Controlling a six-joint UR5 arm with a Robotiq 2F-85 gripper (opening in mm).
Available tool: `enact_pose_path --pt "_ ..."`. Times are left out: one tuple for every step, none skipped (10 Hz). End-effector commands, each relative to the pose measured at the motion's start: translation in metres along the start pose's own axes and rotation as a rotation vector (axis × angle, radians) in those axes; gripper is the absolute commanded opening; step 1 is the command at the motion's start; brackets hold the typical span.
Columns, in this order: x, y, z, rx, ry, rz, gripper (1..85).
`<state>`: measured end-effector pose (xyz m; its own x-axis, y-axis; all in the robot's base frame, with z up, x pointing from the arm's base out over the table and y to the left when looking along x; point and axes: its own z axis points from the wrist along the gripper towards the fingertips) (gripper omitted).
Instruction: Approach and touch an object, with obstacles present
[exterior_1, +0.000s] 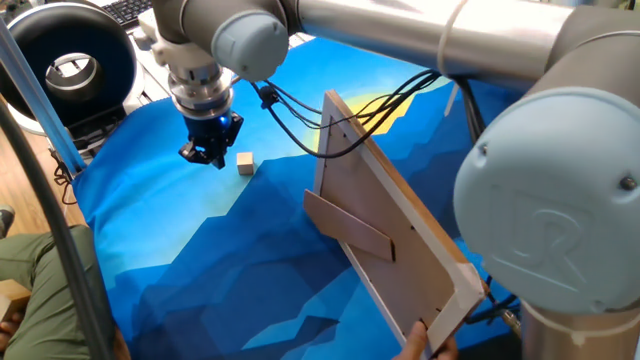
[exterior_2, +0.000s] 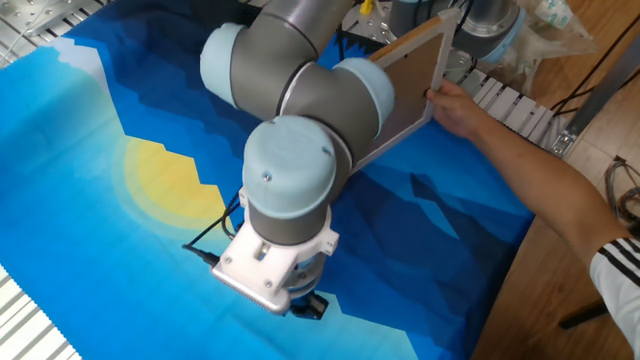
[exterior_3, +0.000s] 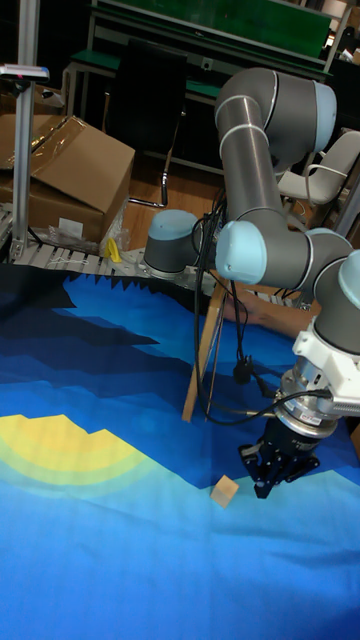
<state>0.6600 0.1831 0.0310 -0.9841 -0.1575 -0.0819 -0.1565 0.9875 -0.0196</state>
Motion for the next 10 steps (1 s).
enact_pose_path --pt "-0.001 -0.009 0.014 0.007 -0.002 -0.005 1.0" --pt "-0.001 -0.013 0.017 0.007 -0.005 -0.015 1.0" --pt "0.0 -0.018 0.021 0.004 -0.012 -0.027 1.0" --pt "0.001 -0.023 0.024 -0.003 -0.017 -0.037 1.0" --pt "0.004 -0.026 0.026 -0.002 -0.013 -0.038 1.0" --pt "0.007 -0.029 0.025 0.0 -0.007 -0.04 1.0" --pt "0.01 -0.033 0.024 -0.002 -0.005 -0.051 1.0" --pt "0.013 -0.04 0.022 0.002 -0.001 -0.065 1.0" --pt "0.017 -0.048 0.021 0.006 0.005 -0.076 1.0" --pt "0.019 -0.052 0.02 0.006 0.005 -0.084 1.0"
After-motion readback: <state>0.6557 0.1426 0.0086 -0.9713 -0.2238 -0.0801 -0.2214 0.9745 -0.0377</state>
